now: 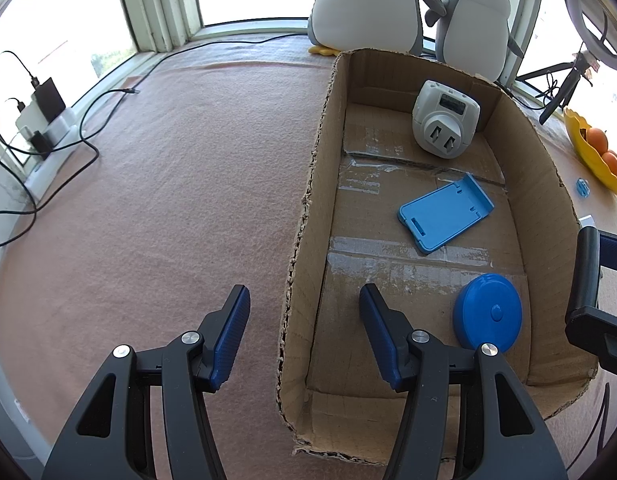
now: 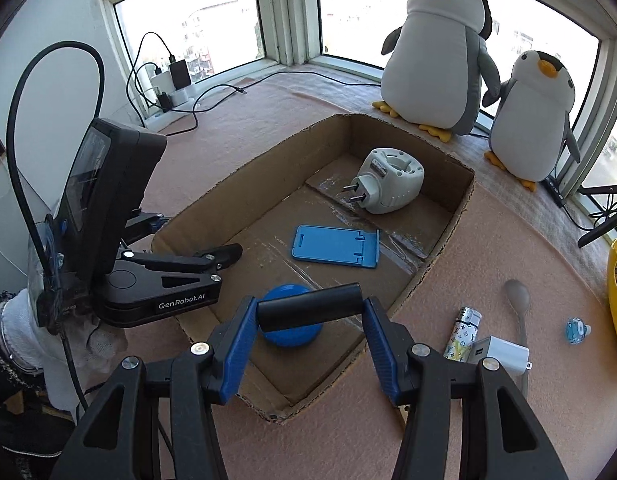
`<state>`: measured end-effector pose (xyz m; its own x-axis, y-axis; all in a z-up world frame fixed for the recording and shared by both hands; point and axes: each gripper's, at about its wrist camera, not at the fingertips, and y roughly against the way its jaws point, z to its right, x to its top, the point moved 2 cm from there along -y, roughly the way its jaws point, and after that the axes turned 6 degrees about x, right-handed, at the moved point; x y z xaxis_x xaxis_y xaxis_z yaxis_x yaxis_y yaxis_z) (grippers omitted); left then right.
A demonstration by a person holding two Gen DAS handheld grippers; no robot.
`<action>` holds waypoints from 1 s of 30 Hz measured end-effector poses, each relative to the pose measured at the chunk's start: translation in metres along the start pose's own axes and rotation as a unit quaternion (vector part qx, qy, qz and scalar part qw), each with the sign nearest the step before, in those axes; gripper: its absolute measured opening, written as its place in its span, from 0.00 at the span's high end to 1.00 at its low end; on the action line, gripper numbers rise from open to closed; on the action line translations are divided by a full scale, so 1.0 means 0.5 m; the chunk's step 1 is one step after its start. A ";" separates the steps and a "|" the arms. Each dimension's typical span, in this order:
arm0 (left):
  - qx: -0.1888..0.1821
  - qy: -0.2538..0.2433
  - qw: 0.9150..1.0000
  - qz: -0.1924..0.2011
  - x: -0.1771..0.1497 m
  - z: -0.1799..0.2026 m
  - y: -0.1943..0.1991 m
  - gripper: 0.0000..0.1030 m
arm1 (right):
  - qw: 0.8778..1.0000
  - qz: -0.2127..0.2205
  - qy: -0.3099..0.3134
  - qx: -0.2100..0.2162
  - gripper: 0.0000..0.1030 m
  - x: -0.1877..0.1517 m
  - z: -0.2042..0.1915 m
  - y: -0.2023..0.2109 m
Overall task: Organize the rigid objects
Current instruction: 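Carry the cylinder into the box and open the right gripper, then move the right tool toward the grey spoon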
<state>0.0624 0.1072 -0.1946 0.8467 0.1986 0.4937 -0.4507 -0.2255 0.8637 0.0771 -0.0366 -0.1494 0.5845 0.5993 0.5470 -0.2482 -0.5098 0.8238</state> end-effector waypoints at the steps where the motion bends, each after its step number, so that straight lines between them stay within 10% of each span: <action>1: 0.000 0.000 1.000 0.000 0.000 0.000 0.000 0.44 | 1.000 -0.001 0.000 0.002 0.52 0.000 -0.002 -0.002; 19: 0.000 0.000 1.000 0.000 -0.001 -0.001 0.000 0.44 | 1.000 0.014 -0.024 0.003 0.38 0.005 0.010 0.020; 30: 0.000 0.000 1.000 0.000 -0.002 -0.002 0.000 0.44 | 0.991 0.069 -0.110 -0.042 0.38 -0.032 0.152 0.124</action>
<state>0.0615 0.1078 -0.1950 0.8465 0.1975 0.4943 -0.4514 -0.2259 0.8632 0.1112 -0.1249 -0.1183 0.6922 0.3743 0.6171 -0.3958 -0.5182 0.7582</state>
